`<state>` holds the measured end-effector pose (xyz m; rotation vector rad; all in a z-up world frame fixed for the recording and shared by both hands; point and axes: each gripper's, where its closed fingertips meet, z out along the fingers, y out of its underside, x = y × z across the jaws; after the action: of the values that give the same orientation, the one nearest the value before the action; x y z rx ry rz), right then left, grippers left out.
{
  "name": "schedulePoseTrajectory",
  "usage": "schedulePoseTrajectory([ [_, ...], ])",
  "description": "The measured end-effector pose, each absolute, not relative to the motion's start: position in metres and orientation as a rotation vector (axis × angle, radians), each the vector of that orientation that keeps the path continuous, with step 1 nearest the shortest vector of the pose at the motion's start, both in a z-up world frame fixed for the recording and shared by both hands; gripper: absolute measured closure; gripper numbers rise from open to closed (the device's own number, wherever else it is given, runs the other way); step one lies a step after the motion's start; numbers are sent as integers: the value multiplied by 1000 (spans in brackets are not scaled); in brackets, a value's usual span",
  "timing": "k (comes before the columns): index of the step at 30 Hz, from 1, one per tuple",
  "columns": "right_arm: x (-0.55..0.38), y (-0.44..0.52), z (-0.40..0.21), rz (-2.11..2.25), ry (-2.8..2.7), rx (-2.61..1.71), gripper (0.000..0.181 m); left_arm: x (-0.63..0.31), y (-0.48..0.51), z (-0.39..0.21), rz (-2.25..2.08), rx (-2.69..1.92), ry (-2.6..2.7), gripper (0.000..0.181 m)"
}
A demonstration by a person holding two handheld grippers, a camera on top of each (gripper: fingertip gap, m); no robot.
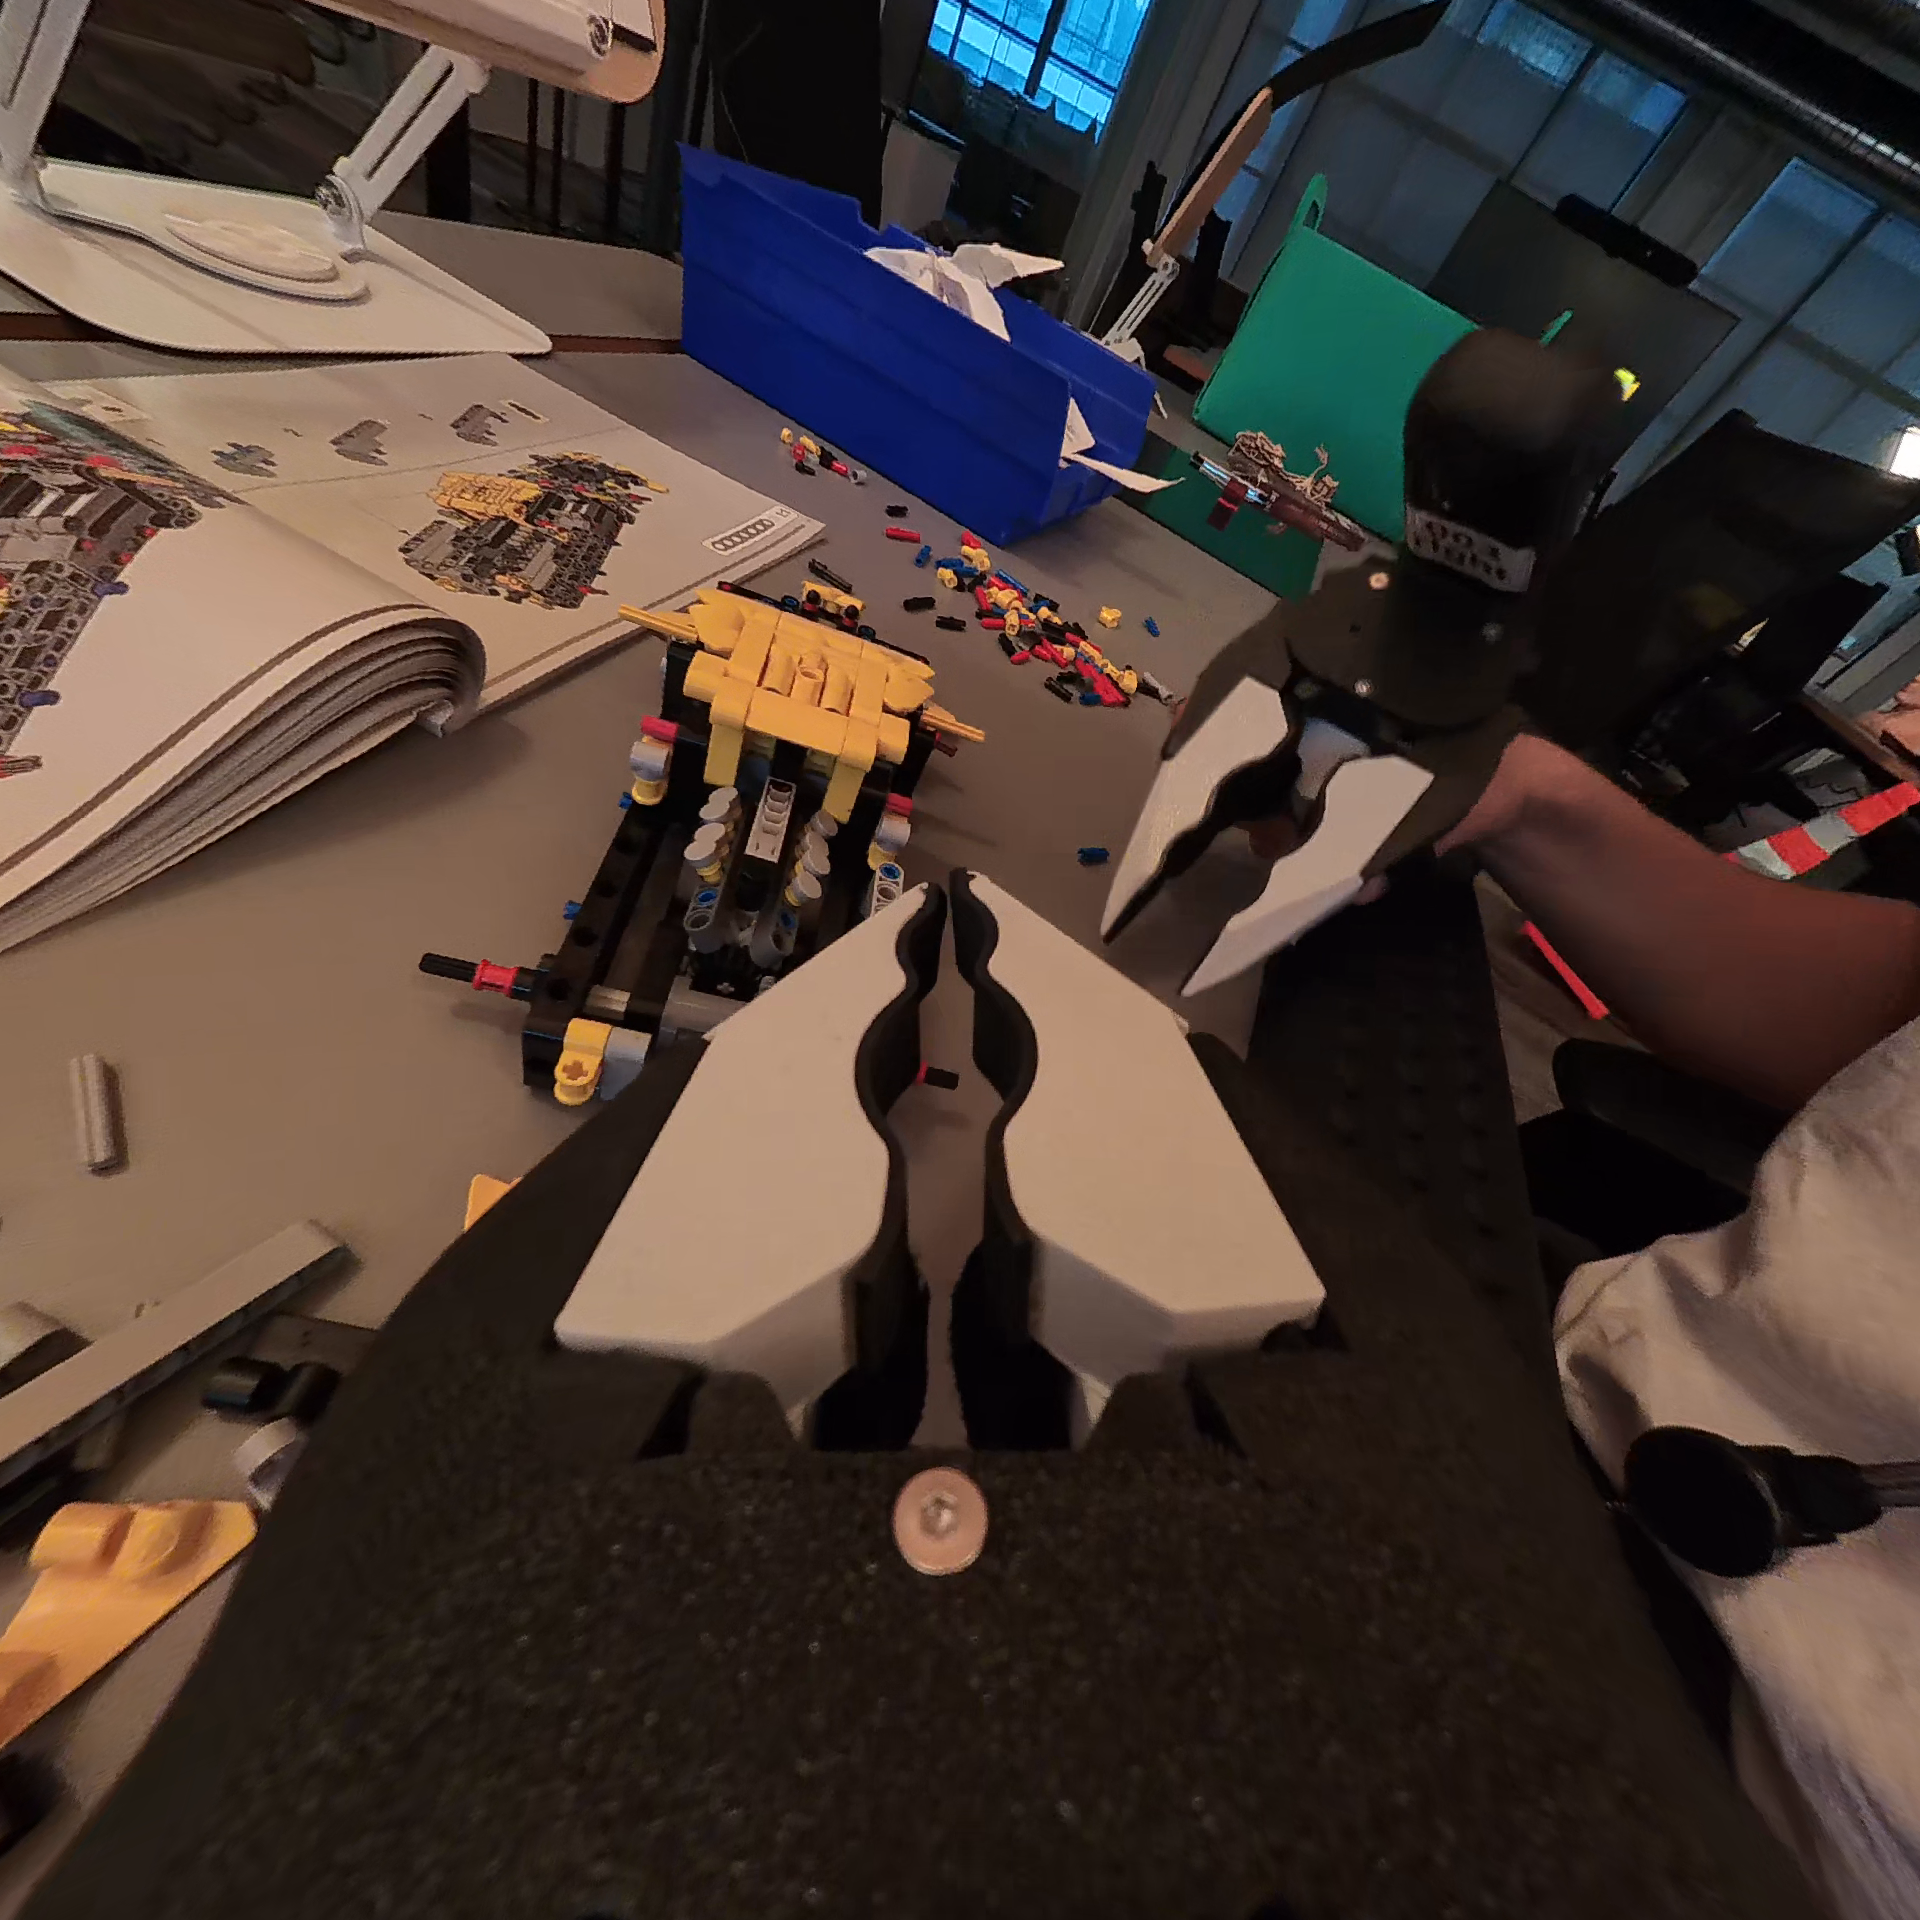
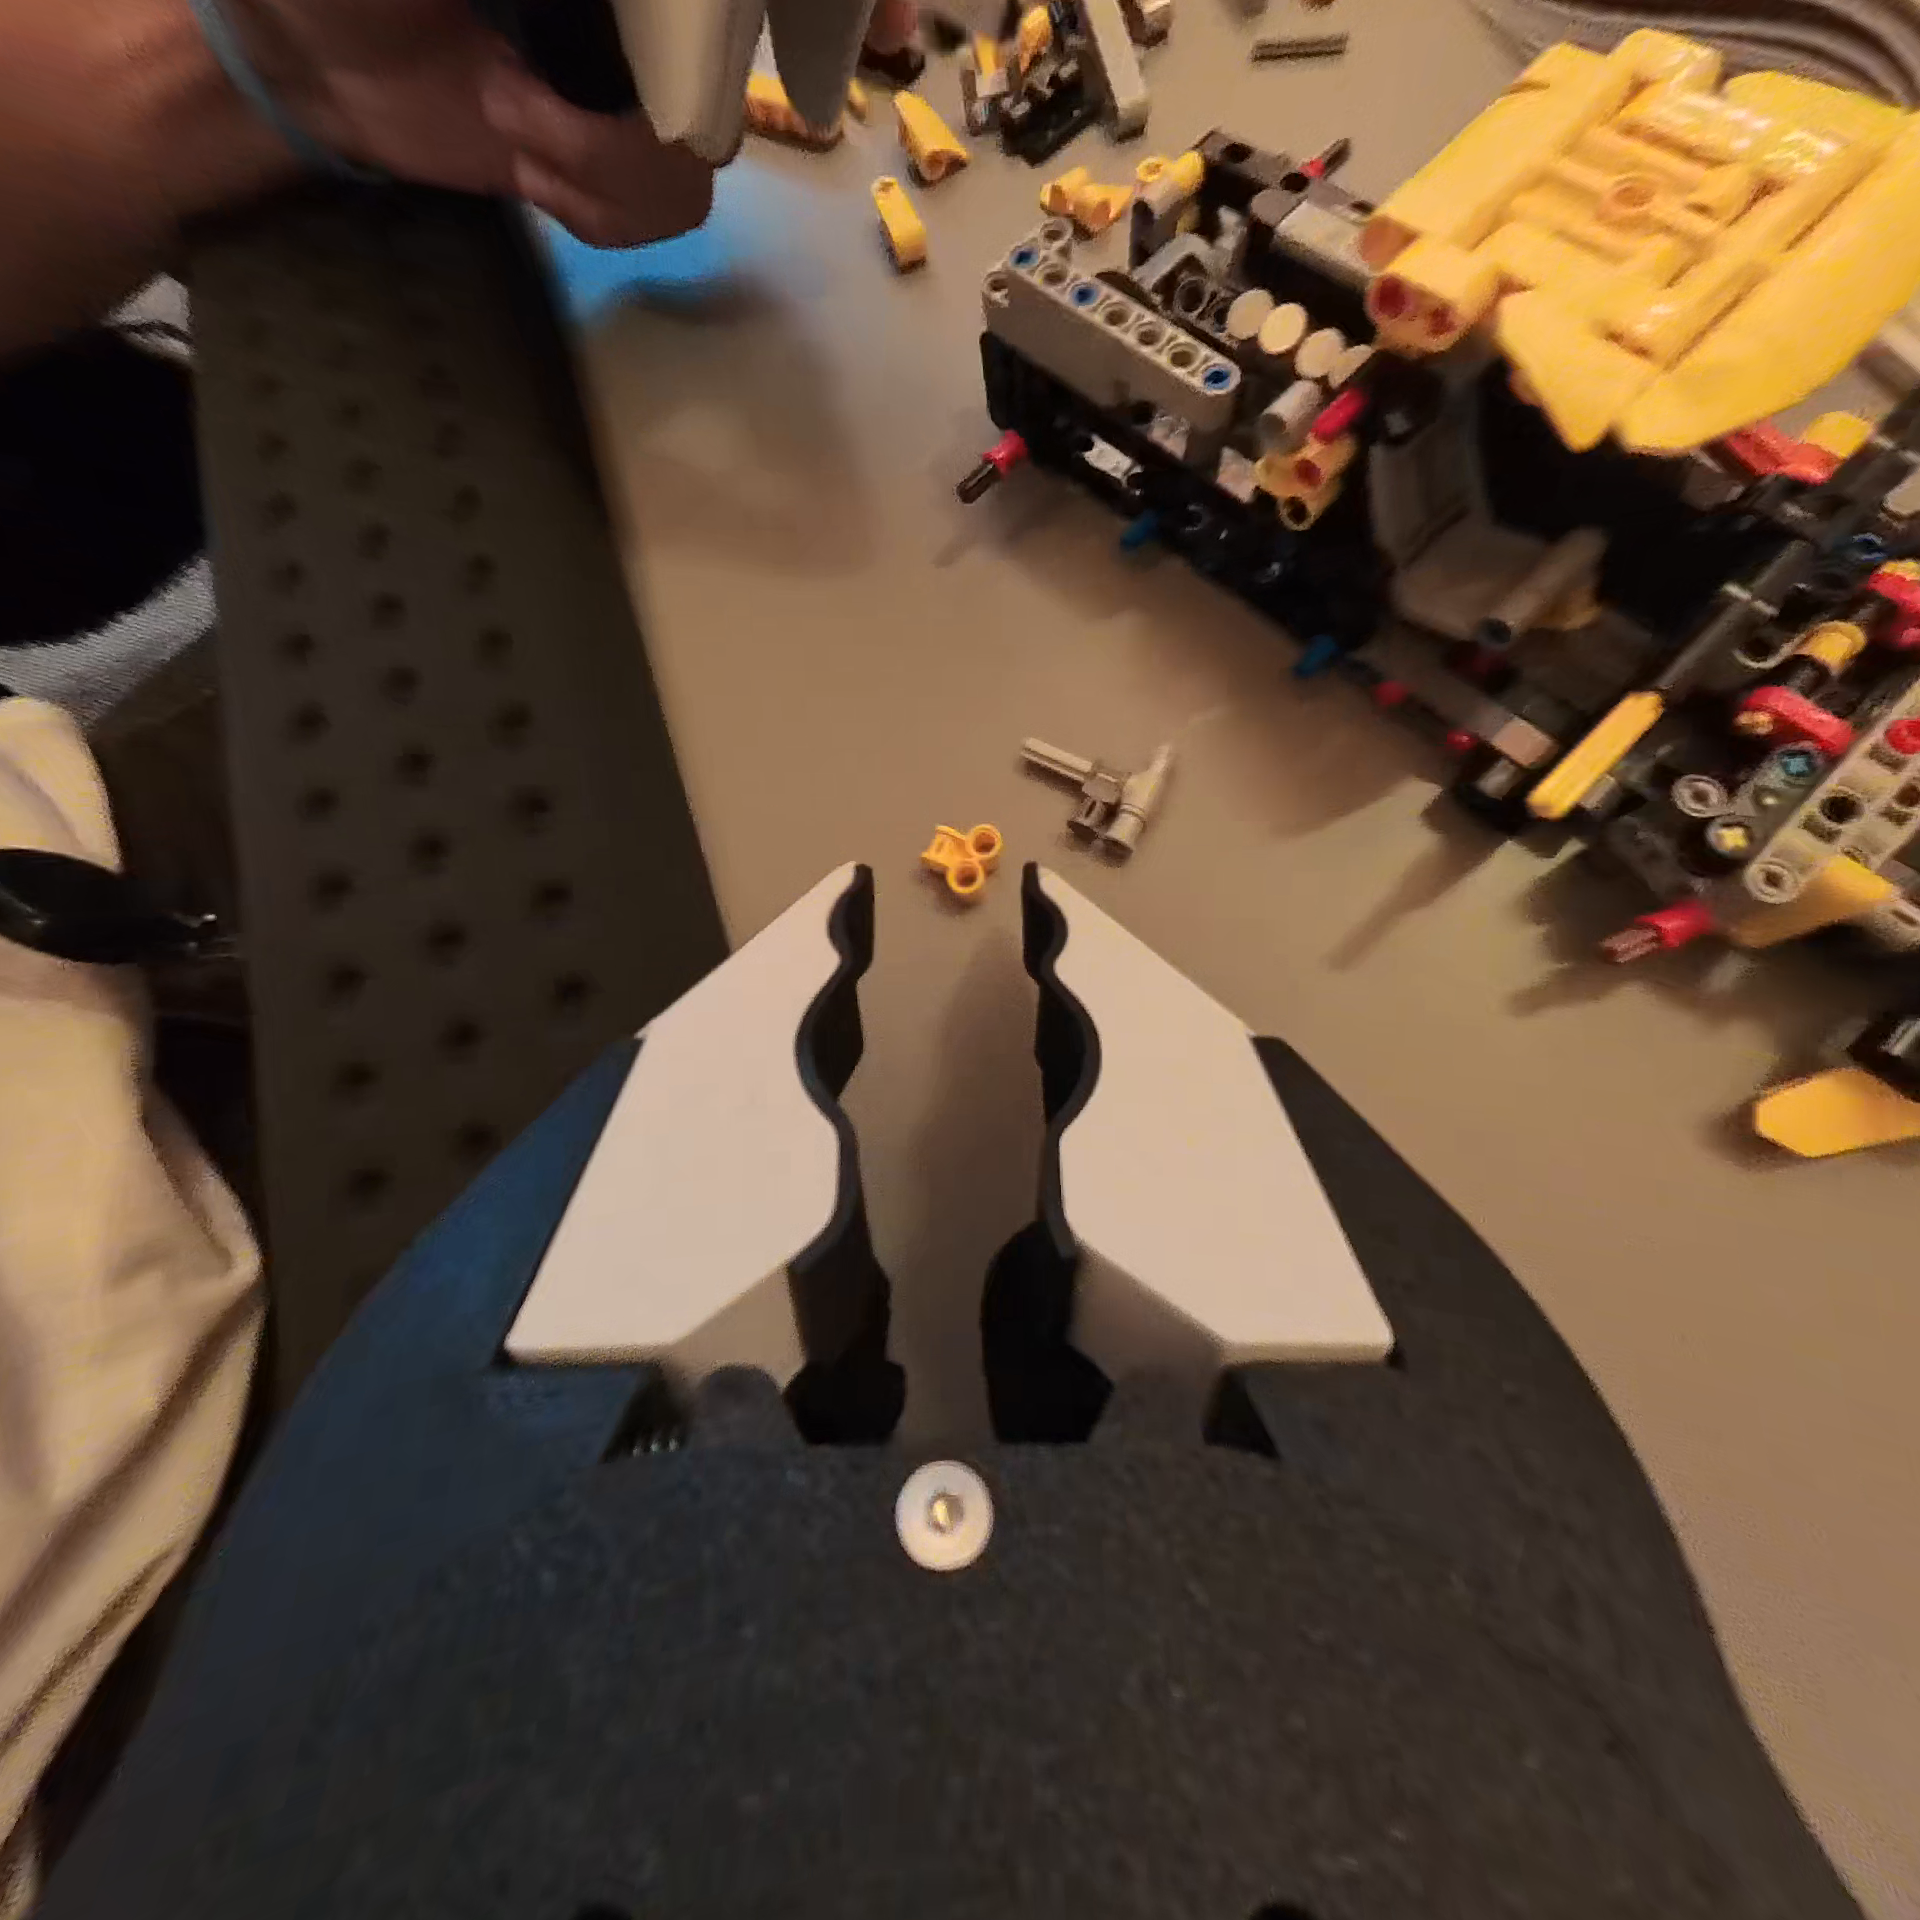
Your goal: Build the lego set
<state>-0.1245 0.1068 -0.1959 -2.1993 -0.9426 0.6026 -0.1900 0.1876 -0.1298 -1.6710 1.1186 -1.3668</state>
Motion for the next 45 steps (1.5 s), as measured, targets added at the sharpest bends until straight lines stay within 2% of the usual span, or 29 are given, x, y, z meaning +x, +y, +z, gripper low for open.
schedulePoseTrajectory([
  [4, -124, 111, -203, 404, -1026, -2174, 157, -190, 186, -129, -1358, -1662, 1124, 180],
  [12, -111, 125, -186, 501, -866, -2092, 159, -193, 193, -126, -1302, -1646, 1097, 180],
  [19, -106, 151, -162, 508, -705, -1960, 163, -226, 270, -126, -1018, -1777, 781, 180],
  [23, -110, 147, -172, 550, -739, -2000, 161, -238, 318, -136, -808, -1945, 726, 172],
  [27, -112, 145, -177, 537, -764, -2013, 161, -230, 342, -121, -776, -1956, 685, 159],
  [30, -112, 144, -177, 544, -769, -2011, 161, -222, 347, -114, -758, -1935, 694, 158],
  [38, -104, 149, -171, 557, -695, -2004, 162, -201, 311, -110, -837, -1889, 810, 159],
  [45, -80, 158, -156, 561, -510, -1965, 162, -165, 186, -122, -940, -1859, 1322, 160],
])
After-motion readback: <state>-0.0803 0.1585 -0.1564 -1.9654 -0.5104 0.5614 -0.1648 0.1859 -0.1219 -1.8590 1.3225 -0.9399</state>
